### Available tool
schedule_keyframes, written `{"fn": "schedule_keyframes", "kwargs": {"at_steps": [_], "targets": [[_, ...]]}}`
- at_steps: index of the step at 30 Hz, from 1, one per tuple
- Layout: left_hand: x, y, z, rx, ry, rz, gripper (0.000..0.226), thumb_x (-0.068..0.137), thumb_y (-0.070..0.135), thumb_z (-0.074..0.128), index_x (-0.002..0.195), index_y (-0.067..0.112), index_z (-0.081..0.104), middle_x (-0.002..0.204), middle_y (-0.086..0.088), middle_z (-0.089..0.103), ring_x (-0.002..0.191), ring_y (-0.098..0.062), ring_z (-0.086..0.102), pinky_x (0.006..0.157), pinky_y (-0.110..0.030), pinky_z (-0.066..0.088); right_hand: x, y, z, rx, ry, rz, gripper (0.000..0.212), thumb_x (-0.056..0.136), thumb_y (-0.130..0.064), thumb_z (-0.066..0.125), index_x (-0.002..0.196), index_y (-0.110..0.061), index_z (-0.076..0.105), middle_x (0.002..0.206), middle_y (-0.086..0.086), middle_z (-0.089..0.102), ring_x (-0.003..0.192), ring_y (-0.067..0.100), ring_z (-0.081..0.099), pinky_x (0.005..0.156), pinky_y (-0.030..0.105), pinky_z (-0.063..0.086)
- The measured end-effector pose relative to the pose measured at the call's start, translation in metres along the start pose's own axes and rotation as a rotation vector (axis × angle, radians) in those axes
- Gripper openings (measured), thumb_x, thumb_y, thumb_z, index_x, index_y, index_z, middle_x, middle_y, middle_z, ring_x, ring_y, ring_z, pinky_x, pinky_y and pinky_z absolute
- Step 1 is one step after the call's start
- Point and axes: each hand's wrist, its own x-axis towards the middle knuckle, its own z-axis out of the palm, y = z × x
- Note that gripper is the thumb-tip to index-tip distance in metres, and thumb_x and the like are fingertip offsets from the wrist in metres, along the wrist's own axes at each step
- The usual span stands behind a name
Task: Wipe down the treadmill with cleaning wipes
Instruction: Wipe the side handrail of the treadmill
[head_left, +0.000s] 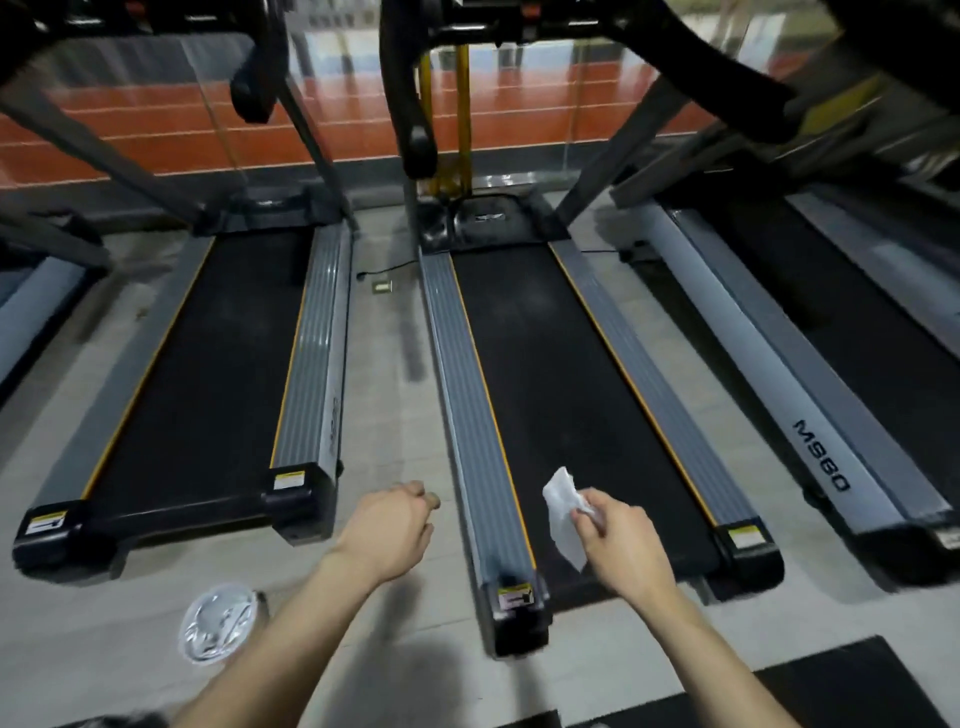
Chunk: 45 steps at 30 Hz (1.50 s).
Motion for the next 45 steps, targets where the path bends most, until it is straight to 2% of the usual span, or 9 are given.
{"fn": "schedule_keyframes", "kwargs": {"at_steps": [7, 16, 23, 26, 29, 34, 39, 42, 45], "targets": [[0.122, 0.098, -0.057, 0.036, -0.001, 0.006, 0.036, 0.107, 0.034, 0.048, 0.138, 0.023, 0.063, 0.130, -0.003, 0.066, 0.120, -0.031, 0.066, 0.097, -0.041, 0.054, 0.109, 0.098, -0.097, -0.189, -0.129, -0.132, 0.015, 0.101, -0.028, 0.051, 0.087, -0.026, 0.056, 0.071, -0.003, 0.064, 0.065, 0.017, 0.061, 0.059, 0.041, 0.048], [0.230, 0.120, -0.121, 0.117, 0.131, -0.022, 0.033, 0.106, 0.036, 0.050, 0.134, 0.024, 0.064, 0.119, -0.002, 0.067, 0.109, -0.030, 0.068, 0.084, -0.038, 0.052, 0.250, 0.098, -0.171, -0.184, -0.057, -0.222, 0.015, 0.100, -0.024, 0.050, 0.093, -0.029, 0.063, 0.070, -0.004, 0.065, 0.064, 0.016, 0.061, 0.056, 0.042, 0.051], [0.361, 0.085, -0.131, 0.118, 0.130, -0.044, 0.034, 0.106, 0.039, 0.049, 0.133, 0.025, 0.064, 0.118, 0.001, 0.066, 0.106, -0.027, 0.069, 0.080, -0.038, 0.050, 0.395, 0.095, -0.183, -0.115, -0.028, -0.215, 0.015, 0.099, -0.022, 0.049, 0.091, -0.023, 0.062, 0.069, -0.001, 0.065, 0.066, 0.017, 0.063, 0.056, 0.048, 0.051], [0.443, 0.055, -0.142, 0.097, 0.105, -0.053, 0.030, 0.107, 0.035, 0.047, 0.129, 0.022, 0.064, 0.117, 0.000, 0.064, 0.108, -0.026, 0.065, 0.083, -0.038, 0.051, 0.483, 0.072, -0.198, -0.132, -0.015, -0.259, 0.018, 0.099, -0.021, 0.053, 0.083, -0.028, 0.058, 0.065, -0.005, 0.062, 0.063, 0.015, 0.059, 0.051, 0.040, 0.046], [0.518, 0.031, -0.189, 0.012, -0.023, -0.055, 0.033, 0.109, 0.034, 0.047, 0.137, 0.022, 0.058, 0.130, 0.000, 0.060, 0.120, -0.025, 0.061, 0.092, -0.039, 0.050, 0.557, 0.039, -0.235, -0.123, -0.029, -0.231, 0.018, 0.101, -0.020, 0.055, 0.085, -0.026, 0.062, 0.065, -0.005, 0.062, 0.061, 0.012, 0.058, 0.049, 0.028, 0.034], [0.609, 0.009, -0.306, 0.036, 0.048, 0.016, 0.031, 0.104, 0.035, 0.051, 0.129, 0.021, 0.061, 0.123, -0.001, 0.062, 0.111, -0.027, 0.065, 0.085, -0.039, 0.048, 0.641, -0.024, -0.325, -0.100, -0.034, -0.154, 0.019, 0.101, -0.018, 0.057, 0.084, -0.026, 0.057, 0.062, -0.009, 0.055, 0.063, 0.019, 0.055, 0.049, 0.023, 0.027], [0.696, 0.002, -0.404, 0.056, 0.096, 0.080, 0.035, 0.103, 0.039, 0.052, 0.133, 0.024, 0.062, 0.123, 0.000, 0.062, 0.115, -0.027, 0.064, 0.088, -0.041, 0.051, 0.705, -0.043, -0.401, -0.061, 0.039, -0.075, 0.014, 0.099, -0.025, 0.057, 0.098, -0.022, 0.071, 0.079, 0.000, 0.073, 0.077, 0.027, 0.067, 0.064, 0.042, 0.054], [0.760, 0.001, -0.433, 0.088, 0.088, 0.137, 0.037, 0.104, 0.042, 0.051, 0.135, 0.026, 0.061, 0.126, 0.002, 0.062, 0.119, -0.025, 0.063, 0.094, -0.040, 0.051, 0.748, -0.038, -0.437, -0.006, 0.065, 0.021, 0.017, 0.102, -0.027, 0.055, 0.103, -0.021, 0.071, 0.080, -0.002, 0.072, 0.075, 0.022, 0.067, 0.064, 0.044, 0.057], [0.829, 0.004, -0.451, 0.125, 0.109, 0.173, 0.038, 0.105, 0.044, 0.052, 0.137, 0.027, 0.061, 0.133, 0.002, 0.063, 0.123, -0.024, 0.063, 0.095, -0.040, 0.051, 0.804, -0.024, -0.469, -0.001, 0.126, 0.082, 0.019, 0.102, -0.024, 0.056, 0.101, -0.010, 0.069, 0.077, 0.007, 0.072, 0.073, 0.026, 0.068, 0.065, 0.049, 0.058]]}}
